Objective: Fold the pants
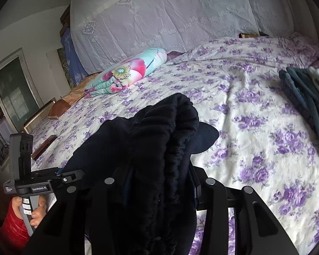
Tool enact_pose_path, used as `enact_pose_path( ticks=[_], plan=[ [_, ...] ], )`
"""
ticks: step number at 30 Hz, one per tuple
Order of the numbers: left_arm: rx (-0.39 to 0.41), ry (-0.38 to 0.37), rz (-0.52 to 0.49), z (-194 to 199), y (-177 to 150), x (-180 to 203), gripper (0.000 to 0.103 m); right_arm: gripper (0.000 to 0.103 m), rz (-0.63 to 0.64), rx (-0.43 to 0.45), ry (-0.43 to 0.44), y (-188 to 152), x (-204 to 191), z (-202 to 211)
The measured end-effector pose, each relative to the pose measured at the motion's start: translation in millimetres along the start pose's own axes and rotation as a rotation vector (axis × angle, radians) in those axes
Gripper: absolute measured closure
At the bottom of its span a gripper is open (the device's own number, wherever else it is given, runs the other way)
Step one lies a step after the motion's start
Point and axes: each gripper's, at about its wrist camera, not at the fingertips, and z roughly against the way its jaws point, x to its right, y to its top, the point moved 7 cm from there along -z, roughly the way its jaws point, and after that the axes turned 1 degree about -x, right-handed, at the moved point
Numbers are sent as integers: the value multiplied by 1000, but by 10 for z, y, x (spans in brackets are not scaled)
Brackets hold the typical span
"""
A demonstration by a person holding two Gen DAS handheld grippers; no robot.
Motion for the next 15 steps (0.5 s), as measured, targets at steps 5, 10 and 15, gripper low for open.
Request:
enact_pose_path(
  ticks=[5,10,15],
  plan=[
    [98,68,-114,215,173,269,87,61,-46,0,17,13,67,-4],
    [169,85,-192,349,801,452,87,61,15,67,-2,545,-27,95],
    [259,128,-264,209,1769,484,87,62,35,160,-29,1411,88,-69]
  ],
)
